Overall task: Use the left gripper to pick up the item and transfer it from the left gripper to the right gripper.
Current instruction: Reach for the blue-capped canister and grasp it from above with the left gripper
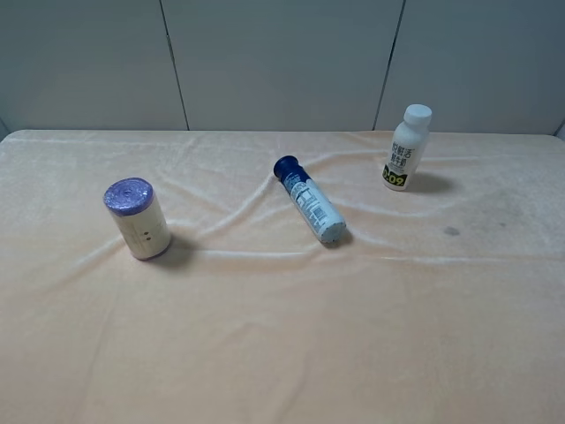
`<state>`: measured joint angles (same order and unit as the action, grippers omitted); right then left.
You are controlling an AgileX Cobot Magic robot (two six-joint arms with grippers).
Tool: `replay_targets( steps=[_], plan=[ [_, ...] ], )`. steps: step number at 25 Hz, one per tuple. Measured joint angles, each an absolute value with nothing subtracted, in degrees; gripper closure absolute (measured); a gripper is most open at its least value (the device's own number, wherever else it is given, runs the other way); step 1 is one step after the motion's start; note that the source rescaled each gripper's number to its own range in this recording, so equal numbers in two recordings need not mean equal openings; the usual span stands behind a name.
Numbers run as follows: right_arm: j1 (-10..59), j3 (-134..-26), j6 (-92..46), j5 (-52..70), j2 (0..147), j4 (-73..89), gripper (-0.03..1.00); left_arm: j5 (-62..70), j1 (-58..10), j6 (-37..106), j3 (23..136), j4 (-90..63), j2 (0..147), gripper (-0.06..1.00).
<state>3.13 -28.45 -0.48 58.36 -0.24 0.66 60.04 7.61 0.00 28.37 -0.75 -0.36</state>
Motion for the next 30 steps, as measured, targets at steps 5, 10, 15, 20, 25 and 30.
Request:
replay_targets(
  steps=[5, 10, 15, 20, 25, 30],
  plan=[
    [3.13, -28.45, -0.48, 58.3, -0.24, 0.66, -0.03, 60.04, 7.61, 0.0, 28.37, -0.75, -0.36, -0.03],
    [3.13, -28.45, -0.48, 58.3, -0.24, 0.72, -0.03, 60.04, 7.61, 0.0, 28.37, -0.75, -0.36, -0.03],
    [3.13, -28.45, -0.48, 58.3, -0.24, 0.72, -0.03, 60.04, 7.61, 0.0, 28.37, -0.75, -0.36, -0.03],
    [3.13, -28.45, -0.48, 58.3, -0.24, 0.72, -0.03, 60.04, 7.61, 0.0, 28.37, -0.75, -0.36, -0.03],
    [3.13, -28.45, -0.48, 58.3, -0.24, 0.72, -0.03, 60.04, 7.61, 0.0, 28.37, -0.69, -0.36, -0.03],
    [3.13, -28.45, -0.48, 58.36, -0.24, 0.72, -0.03, 61.17, 7.61, 0.0, 30.17, -0.53, 0.25, -0.03]
  ],
)
